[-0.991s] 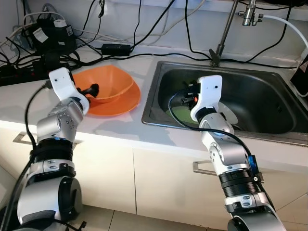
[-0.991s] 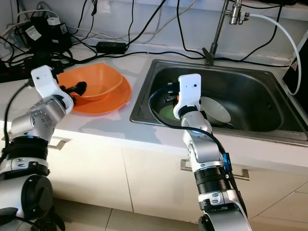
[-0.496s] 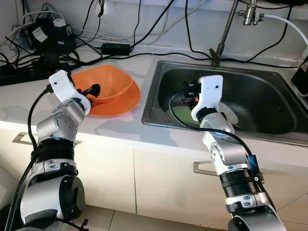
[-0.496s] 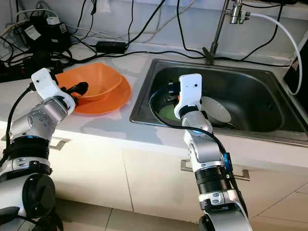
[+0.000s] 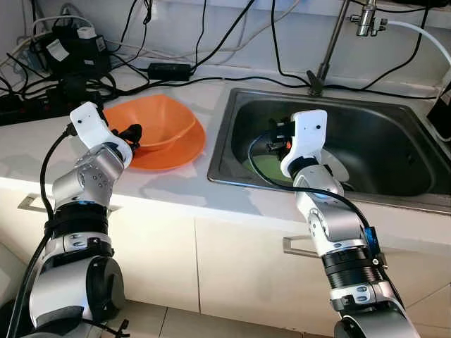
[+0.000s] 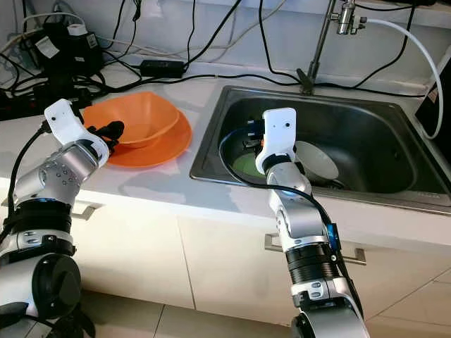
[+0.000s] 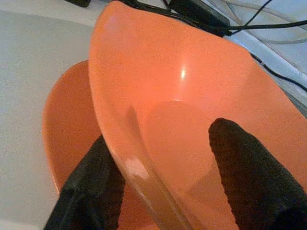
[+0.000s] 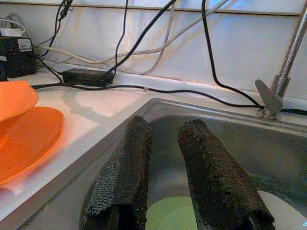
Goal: Kitchen organization
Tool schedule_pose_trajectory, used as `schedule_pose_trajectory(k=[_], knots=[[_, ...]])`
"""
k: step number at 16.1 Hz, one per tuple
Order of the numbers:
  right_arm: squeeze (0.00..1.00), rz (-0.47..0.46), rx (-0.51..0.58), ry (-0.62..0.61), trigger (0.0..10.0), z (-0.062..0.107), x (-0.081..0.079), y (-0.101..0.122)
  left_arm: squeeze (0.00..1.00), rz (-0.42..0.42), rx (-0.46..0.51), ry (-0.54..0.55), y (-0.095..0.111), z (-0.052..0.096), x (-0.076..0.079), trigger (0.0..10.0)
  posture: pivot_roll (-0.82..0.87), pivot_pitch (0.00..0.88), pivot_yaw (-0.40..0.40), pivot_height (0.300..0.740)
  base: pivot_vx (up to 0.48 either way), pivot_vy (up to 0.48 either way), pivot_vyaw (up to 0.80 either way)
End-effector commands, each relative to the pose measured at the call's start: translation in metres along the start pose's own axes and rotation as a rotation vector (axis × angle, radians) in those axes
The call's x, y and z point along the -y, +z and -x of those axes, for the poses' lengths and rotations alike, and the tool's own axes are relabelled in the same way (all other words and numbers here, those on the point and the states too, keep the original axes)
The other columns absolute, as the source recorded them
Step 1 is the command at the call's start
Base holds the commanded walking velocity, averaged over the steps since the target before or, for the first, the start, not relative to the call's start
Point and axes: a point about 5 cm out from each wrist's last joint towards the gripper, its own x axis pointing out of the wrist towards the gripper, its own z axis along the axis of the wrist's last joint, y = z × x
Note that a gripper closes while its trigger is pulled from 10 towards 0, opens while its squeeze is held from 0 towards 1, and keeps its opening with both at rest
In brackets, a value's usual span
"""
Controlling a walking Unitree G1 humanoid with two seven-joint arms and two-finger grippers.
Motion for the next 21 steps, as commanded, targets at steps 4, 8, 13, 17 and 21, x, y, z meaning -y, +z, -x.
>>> schedule_pose_trajectory(k=[4,8,13,17,21], knots=[[0.00,0.017,0.003,-0.006,10.0,0.000,0.002,0.002,0.00,0.011,0.001,-0.004,0.002,0.000,0.000,0.0,0.05,0.008,0.008,0.740,0.000,0.000,0.00],[0.00,0.023,-0.004,0.004,10.0,-0.001,-0.001,0.000,0.00,0.017,0.008,0.000,-0.003,0.002,0.002,0.0,0.05,0.002,0.007,0.740,0.000,0.000,0.00],[0.00,0.030,-0.006,0.006,10.0,-0.002,0.000,0.000,0.00,0.011,0.031,-0.002,-0.004,0.005,0.006,0.0,0.05,0.002,0.002,0.740,0.000,0.000,0.00],[0.00,0.029,-0.012,0.004,10.0,-0.001,-0.001,-0.002,0.00,0.018,0.090,-0.009,0.001,0.008,0.010,0.0,0.06,0.008,0.000,0.740,0.000,0.000,0.00],[0.00,0.027,-0.008,-0.006,10.0,-0.001,0.001,-0.002,0.00,0.039,0.168,-0.050,0.010,0.011,0.018,0.0,0.05,0.009,0.000,0.740,0.000,0.000,0.00]])
